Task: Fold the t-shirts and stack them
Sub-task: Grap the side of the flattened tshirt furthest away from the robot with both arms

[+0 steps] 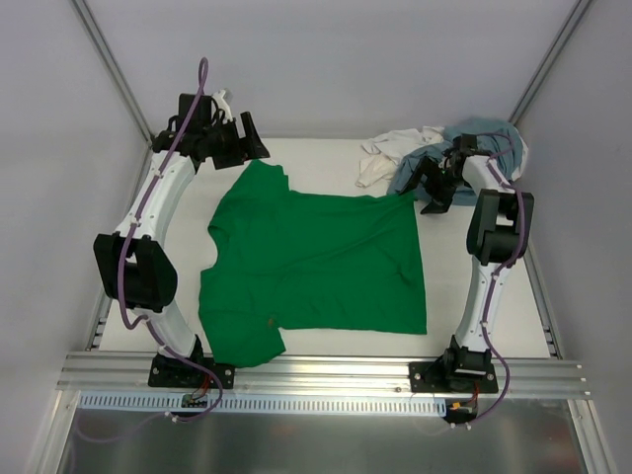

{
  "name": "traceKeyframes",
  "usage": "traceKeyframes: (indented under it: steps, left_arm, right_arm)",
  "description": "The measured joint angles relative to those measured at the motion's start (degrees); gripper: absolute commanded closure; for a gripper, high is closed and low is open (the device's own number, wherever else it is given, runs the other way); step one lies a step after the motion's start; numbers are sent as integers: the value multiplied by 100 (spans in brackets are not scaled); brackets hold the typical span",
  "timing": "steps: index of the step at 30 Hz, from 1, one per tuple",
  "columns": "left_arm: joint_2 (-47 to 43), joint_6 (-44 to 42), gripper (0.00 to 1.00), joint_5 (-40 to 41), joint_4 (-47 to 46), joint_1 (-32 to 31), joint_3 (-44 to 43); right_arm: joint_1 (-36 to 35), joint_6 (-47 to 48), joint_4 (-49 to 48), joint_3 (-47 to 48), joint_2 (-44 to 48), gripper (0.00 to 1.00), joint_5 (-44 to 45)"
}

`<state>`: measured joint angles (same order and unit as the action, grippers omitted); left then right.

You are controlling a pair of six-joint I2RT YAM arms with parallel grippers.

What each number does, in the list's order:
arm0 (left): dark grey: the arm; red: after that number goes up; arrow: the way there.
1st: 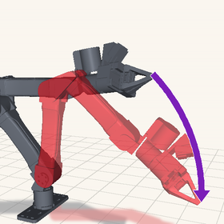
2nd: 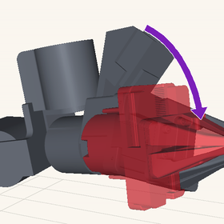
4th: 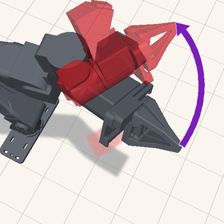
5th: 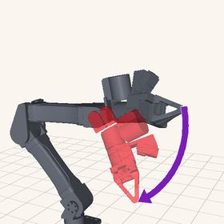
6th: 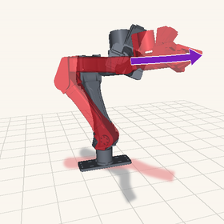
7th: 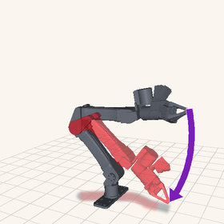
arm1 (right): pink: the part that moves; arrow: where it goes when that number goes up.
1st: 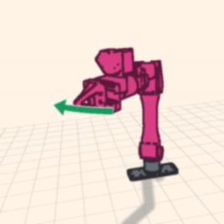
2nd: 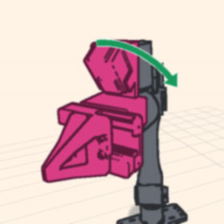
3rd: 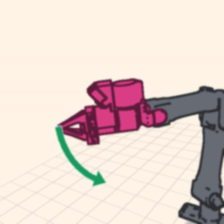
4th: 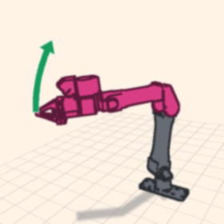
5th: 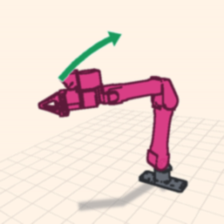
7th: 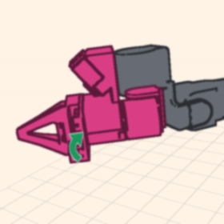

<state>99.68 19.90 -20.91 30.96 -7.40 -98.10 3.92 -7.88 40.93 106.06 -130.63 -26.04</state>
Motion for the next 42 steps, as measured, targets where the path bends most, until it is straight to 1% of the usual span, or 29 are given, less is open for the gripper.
traceKeyframes:
  steps: [6,14,18,20,21,22,24,25,26,35,42]
  left_arm:
    - [9,-90,20,0,120,0,-63]
    - [7,-227,20,0,208,0,-63]
    - [4,-299,20,2,262,0,-63]
    - [-4,-306,20,0,282,0,-63]
    - [-13,-308,20,2,286,0,-63]
    - [-26,-313,19,0,291,0,-63]
    - [-52,-323,20,0,293,0,-63]
    - [-61,-326,20,0,293,0,-63]
    - [-72,-326,20,0,293,0,-63]
    - [-85,-326,20,-7,275,0,26]
    - [-92,-326,20,-2,157,0,262]
  right_arm:
    - [-4,-160,-214,20,-72,3,-197]
    - [-85,-391,-404,496,-431,4,-540]
    - [-210,-516,-627,575,-525,8,-660]
    - [-295,-551,-752,577,-557,26,-702]
    - [-337,-575,-815,577,-586,40,-684]
    - [-380,-588,-876,570,-629,66,-715]
    - [-457,-623,-949,531,-710,86,-704]
    - [-487,-645,-970,474,-756,98,-704]
    - [-507,-684,-973,437,-782,100,-769]
    - [-540,-636,-962,389,-765,99,-763]
    - [-481,-439,-739,337,-597,100,-511]
